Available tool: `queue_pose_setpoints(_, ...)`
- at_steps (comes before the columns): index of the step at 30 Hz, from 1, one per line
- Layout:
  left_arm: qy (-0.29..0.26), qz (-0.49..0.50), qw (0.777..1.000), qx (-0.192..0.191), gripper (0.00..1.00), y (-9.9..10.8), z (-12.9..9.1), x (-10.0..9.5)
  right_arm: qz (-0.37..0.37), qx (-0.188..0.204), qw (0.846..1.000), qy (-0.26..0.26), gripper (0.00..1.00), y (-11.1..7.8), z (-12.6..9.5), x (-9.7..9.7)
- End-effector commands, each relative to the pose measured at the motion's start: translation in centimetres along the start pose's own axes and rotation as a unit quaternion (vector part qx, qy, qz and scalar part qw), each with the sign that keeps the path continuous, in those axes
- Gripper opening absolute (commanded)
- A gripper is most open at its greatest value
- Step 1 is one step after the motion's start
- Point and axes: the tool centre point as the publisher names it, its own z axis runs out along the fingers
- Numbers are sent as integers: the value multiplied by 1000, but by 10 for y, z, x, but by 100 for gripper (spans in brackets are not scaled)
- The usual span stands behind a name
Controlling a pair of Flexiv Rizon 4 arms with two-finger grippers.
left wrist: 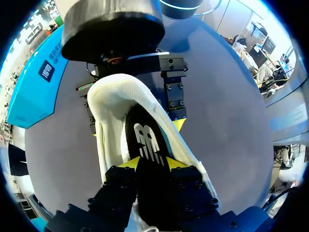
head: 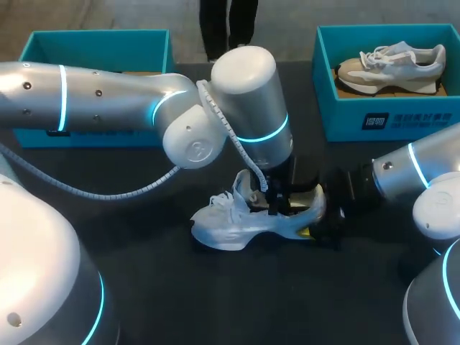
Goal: Take the shoe out of the shoebox, open the shoe tongue, remove and reinsert the insole, then place the shoe into the shoebox
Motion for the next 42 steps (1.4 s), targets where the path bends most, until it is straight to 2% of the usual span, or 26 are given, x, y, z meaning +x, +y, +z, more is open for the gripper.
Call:
queue_pose_setpoints(1,8,2,1000,4,35,-1,9,2,0,2,1000,0,0,-4,7,0)
queue_pose_setpoints(5,16,2,1000,1,40,1,17,6,0,2,1000,0,0,-4,7,0)
queue_pose_setpoints(7,18,3,1000,-4,51,1,21,7,0,2,1000,0,0,-4,7,0)
queue_pose_setpoints(15,28,12,999,-16,71,2,32,12,0,2,1000,0,0,-4,7,0)
queue_pose_setpoints(17,26,15,999,-19,75,2,35,12,0,2,1000,0,0,-4,7,0)
queue_pose_setpoints(24,-24,17,999,-38,73,7,46,11,0,2,1000,0,0,-4,7,0)
queue_pose_setpoints(26,-34,15,999,-40,78,9,48,9,0,2,1000,0,0,-4,7,0)
queue_pose_setpoints(29,-42,9,998,-41,76,13,51,5,0,2,1000,0,0,-4,7,0)
queue_pose_setpoints(32,-52,10,997,-54,68,16,54,1,0,2,1000,0,0,-4,7,0)
queue_pose_setpoints(33,-51,12,997,-54,65,17,56,-1,0,2,1000,0,0,-4,7,0)
queue_pose_setpoints(34,-51,12,997,-56,53,17,58,-2,0,2,1000,0,0,-4,7,0)
queue_pose_setpoints(35,-52,13,997,-60,51,18,59,-3,0,2,1000,0,0,-4,7,0)
queue_pose_setpoints(42,-57,13,996,-66,42,21,64,-6,0,2,1000,0,0,-4,7,0)
